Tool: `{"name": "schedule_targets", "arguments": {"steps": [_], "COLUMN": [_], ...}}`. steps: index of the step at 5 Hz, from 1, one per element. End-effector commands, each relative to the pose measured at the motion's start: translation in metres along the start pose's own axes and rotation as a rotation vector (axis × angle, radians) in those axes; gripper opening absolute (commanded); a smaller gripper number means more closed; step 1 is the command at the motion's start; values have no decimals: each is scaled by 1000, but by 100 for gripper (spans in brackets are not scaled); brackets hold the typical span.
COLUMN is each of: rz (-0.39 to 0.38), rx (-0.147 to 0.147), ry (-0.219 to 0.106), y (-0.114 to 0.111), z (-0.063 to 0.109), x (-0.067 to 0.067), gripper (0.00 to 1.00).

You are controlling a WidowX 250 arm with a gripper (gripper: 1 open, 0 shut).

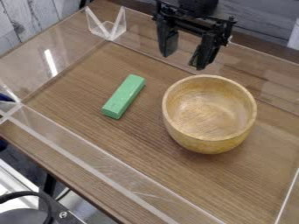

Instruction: Put the green block in the brown bowl

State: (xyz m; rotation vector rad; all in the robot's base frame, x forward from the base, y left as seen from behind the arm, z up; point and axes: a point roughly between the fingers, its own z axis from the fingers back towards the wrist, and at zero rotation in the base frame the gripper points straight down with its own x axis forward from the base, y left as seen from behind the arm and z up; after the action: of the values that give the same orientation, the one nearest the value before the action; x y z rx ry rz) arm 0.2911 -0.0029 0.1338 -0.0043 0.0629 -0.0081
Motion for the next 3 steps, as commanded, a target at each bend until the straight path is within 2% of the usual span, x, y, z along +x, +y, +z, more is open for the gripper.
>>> {"name": "schedule_targets", "arguments": {"steps": [1, 3], "rz": [22, 65], "rx": [6, 15], "ry": [8, 4], "y": [14, 52], "z": [-4, -23], "x": [-6, -28], "gripper": [100, 100]}}
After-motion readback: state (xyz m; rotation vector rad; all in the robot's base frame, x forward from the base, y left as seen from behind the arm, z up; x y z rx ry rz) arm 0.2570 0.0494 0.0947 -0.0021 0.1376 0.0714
